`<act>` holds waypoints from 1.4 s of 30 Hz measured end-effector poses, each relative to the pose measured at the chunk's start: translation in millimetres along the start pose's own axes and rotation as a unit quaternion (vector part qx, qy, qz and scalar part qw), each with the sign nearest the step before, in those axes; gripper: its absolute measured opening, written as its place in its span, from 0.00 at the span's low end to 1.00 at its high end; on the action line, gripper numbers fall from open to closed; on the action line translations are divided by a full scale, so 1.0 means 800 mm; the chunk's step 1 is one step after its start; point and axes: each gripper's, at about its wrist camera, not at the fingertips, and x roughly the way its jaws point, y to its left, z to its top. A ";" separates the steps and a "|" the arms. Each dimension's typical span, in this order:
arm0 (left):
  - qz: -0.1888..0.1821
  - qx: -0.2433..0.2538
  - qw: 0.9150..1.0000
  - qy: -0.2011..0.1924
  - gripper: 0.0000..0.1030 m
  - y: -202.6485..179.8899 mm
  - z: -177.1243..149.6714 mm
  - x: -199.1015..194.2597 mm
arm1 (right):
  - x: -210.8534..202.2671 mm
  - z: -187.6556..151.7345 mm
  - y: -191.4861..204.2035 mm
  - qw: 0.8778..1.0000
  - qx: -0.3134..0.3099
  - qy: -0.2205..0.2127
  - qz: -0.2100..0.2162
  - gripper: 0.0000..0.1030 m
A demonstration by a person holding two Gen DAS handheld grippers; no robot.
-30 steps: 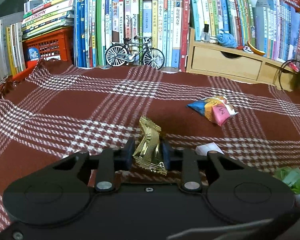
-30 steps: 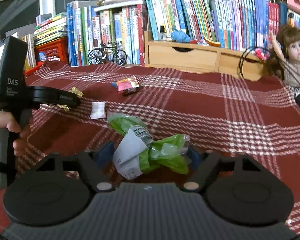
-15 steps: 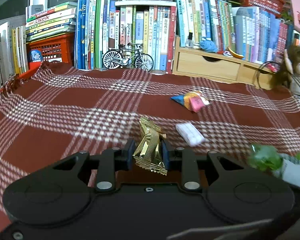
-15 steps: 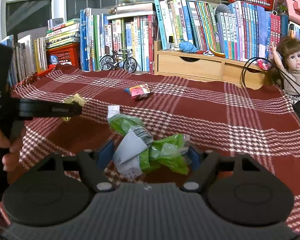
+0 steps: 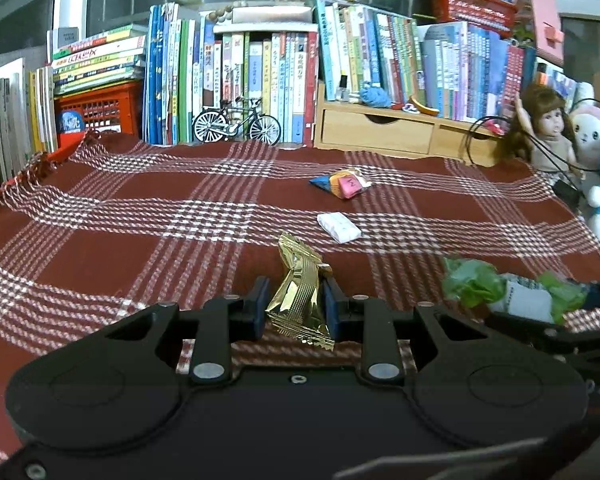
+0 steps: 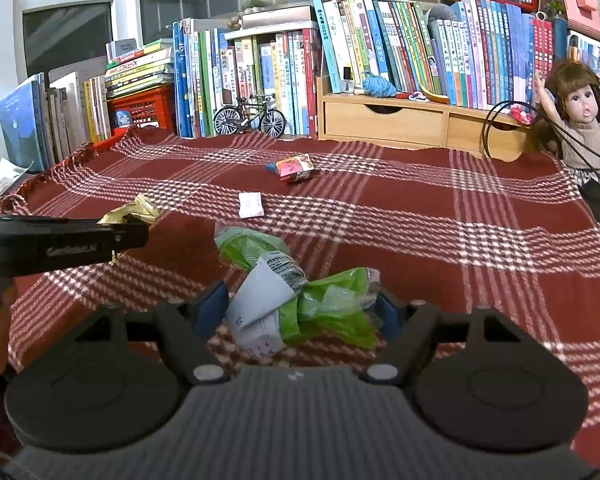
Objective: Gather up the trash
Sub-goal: 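Carry the gold foil wrapper and green wrappers down into the black bin and open both tools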
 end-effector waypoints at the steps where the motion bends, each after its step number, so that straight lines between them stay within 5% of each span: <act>1: -0.003 0.001 1.000 0.000 0.26 0.000 -0.002 -0.005 | -0.003 -0.001 0.001 1.000 0.000 0.000 0.000 0.75; 28: -0.060 0.005 0.998 0.006 0.26 0.001 -0.098 -0.158 | -0.104 -0.065 0.027 0.997 0.007 0.013 0.076 0.75; 42: -0.052 0.003 0.994 0.092 0.26 0.005 -0.184 -0.185 | -0.130 -0.137 0.054 0.990 -0.027 0.066 0.123 0.75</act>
